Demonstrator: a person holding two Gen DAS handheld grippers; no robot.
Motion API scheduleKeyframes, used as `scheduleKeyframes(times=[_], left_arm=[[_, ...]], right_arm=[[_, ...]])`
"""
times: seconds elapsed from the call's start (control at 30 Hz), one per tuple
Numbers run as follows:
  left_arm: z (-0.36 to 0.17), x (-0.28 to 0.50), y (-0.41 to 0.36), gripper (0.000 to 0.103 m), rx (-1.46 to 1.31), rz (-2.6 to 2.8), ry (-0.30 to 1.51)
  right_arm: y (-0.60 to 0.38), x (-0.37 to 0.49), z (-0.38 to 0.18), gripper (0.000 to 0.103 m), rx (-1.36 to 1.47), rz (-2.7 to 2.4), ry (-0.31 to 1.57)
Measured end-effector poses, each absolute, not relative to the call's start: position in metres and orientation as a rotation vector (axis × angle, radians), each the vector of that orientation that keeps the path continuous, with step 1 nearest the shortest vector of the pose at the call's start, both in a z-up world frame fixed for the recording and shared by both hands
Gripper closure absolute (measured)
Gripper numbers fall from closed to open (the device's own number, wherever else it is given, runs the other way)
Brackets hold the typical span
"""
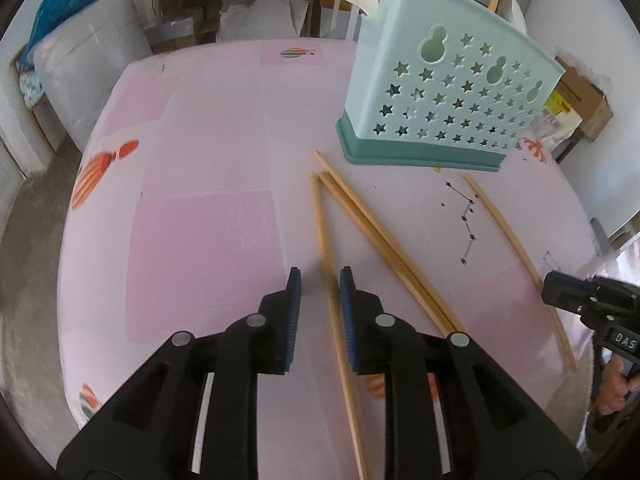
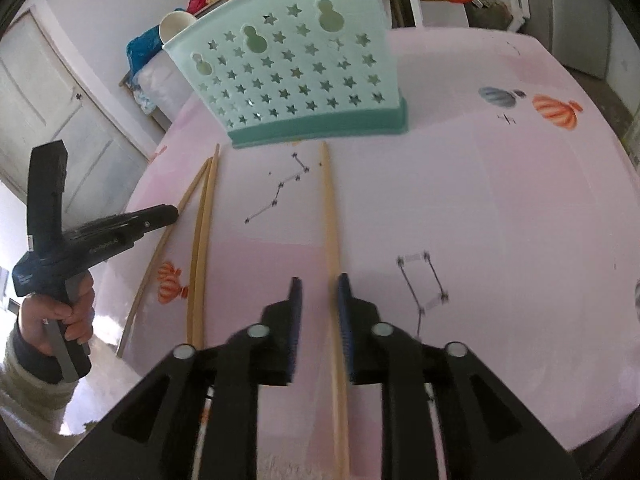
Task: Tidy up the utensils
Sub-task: 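Close the right tool on a chopstick while the left tool aligns over another chopstick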
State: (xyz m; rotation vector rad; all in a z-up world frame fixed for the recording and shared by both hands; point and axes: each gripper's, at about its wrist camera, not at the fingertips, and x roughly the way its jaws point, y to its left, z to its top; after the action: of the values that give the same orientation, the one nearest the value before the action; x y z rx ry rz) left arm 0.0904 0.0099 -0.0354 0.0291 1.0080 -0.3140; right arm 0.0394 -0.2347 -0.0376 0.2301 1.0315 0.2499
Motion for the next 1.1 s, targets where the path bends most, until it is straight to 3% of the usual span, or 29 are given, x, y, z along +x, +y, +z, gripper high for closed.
scheduleKeyframes(times=[0.37,0.5,1.1], left_arm=[[-0.036,0.111,-0.006,0.086,0.139,-0.26,0.954],[-0.036,0.113,-0.007,0.096,0.151,-0.25,0.929],[-0.036,0.088,0.0,0.098,0.178,-0.236,0.955]], right_arm=[[-0.212,0.08,-0.039,0.084,0.125,0.248,1.009],[-0.205,0.086,-0.039,0.096,0.093,0.215,0.999],[-0.227,0.061,-0.041,0.096,0.176,0.176,1.037]])
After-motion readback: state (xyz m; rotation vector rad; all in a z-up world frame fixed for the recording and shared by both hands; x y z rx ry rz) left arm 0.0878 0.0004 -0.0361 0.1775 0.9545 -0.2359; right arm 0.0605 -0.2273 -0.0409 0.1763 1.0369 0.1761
